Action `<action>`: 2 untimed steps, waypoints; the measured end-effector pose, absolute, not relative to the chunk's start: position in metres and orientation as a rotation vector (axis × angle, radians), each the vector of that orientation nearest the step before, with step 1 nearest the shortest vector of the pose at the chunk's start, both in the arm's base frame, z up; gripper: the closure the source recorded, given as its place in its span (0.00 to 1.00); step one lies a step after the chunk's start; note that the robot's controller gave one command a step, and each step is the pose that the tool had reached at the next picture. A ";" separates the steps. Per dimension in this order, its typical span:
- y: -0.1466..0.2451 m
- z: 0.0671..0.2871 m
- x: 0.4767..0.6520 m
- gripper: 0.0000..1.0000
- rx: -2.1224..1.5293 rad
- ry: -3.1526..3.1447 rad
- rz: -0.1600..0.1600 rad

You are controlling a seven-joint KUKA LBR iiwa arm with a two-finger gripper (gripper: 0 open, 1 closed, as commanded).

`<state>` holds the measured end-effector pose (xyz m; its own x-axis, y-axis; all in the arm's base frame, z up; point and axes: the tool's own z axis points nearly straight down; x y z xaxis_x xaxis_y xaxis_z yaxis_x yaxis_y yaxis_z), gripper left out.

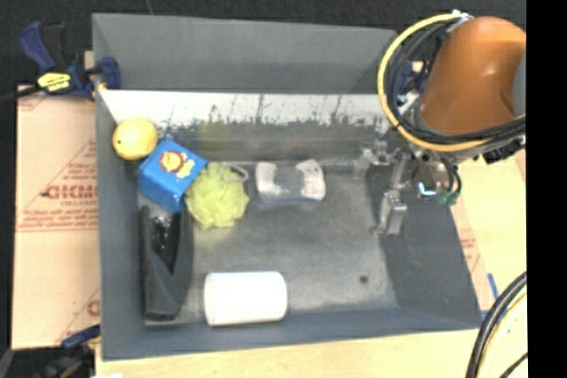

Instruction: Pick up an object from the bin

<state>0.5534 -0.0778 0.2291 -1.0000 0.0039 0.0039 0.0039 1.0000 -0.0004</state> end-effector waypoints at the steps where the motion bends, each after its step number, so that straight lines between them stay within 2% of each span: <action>1: -0.078 0.234 0.555 0.00 -0.001 -3.146 0.003; 2: -0.042 0.108 0.613 0.00 -0.101 -3.151 0.001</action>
Offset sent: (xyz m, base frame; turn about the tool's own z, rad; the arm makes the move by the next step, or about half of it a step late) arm 0.0717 0.0469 -0.1591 0.0776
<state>0.6128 -0.0416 0.1084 -0.9979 0.0642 -0.0107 0.0642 0.9979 -0.0001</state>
